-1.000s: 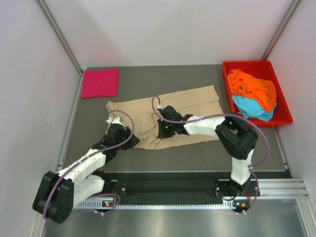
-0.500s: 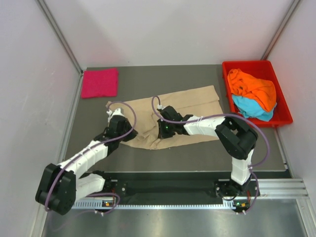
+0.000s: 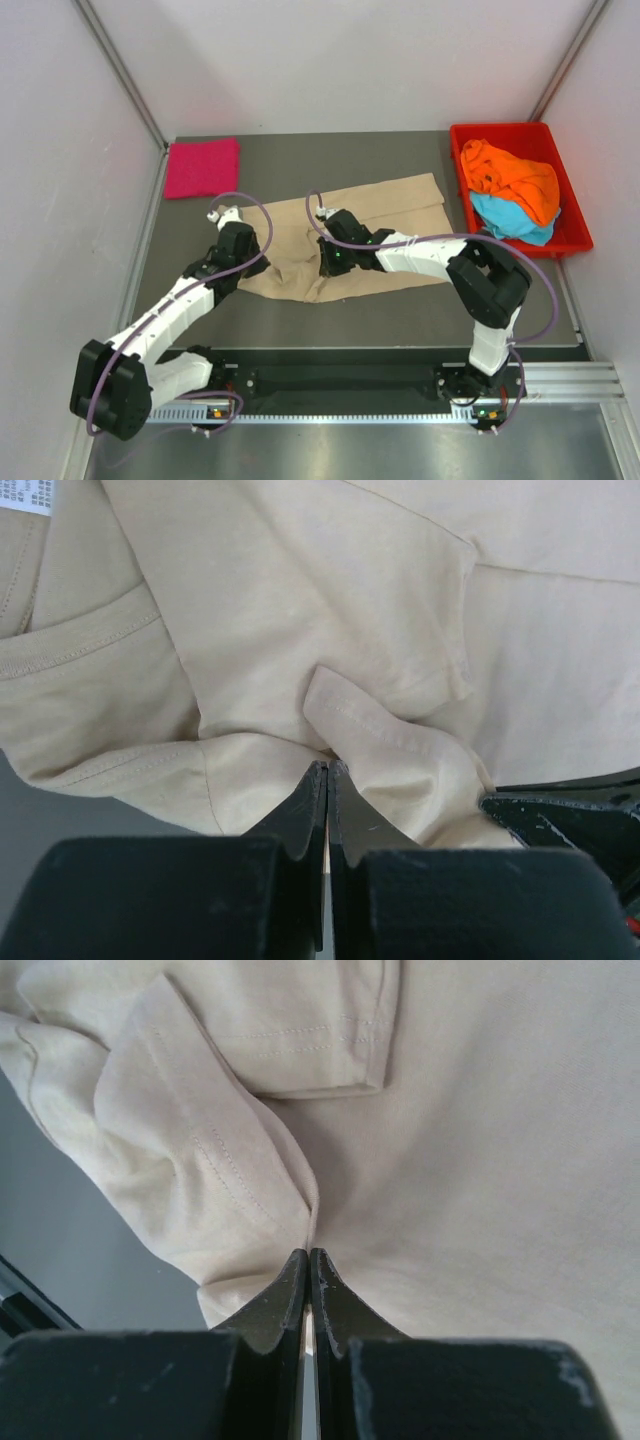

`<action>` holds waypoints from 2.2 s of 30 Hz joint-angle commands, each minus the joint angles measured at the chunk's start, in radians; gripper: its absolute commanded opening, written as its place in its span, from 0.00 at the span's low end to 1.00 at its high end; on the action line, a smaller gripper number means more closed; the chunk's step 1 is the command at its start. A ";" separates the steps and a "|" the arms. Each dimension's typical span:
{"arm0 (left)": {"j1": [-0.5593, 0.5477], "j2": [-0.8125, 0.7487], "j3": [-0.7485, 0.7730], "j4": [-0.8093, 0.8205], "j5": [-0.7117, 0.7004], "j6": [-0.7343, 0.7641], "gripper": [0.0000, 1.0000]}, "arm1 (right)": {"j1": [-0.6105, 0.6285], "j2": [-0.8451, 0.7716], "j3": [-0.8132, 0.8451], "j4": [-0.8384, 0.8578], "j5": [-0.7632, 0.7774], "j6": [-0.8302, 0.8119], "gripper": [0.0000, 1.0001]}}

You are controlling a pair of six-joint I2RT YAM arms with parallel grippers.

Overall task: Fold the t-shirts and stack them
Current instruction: Fold the tshirt

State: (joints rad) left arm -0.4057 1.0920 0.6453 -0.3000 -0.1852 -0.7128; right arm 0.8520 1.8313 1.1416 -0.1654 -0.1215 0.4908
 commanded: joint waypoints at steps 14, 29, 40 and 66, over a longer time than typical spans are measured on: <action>0.088 0.150 0.093 0.073 0.355 0.142 0.45 | -0.005 -0.084 -0.105 -0.033 0.115 0.068 0.00; 0.157 0.428 0.237 0.205 0.601 0.262 0.52 | -0.005 -0.096 -0.115 0.009 0.086 0.048 0.00; 0.157 0.571 0.310 0.148 0.619 0.323 0.52 | -0.005 -0.089 -0.100 0.017 0.071 0.046 0.00; 0.156 0.485 0.313 0.059 0.606 0.274 0.00 | -0.007 -0.113 -0.037 -0.042 0.111 0.077 0.22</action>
State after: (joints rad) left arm -0.2546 1.6768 0.9295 -0.2043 0.4789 -0.4408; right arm 0.8524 1.7859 1.0508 -0.1913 -0.0418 0.5495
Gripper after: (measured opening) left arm 0.015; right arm 0.189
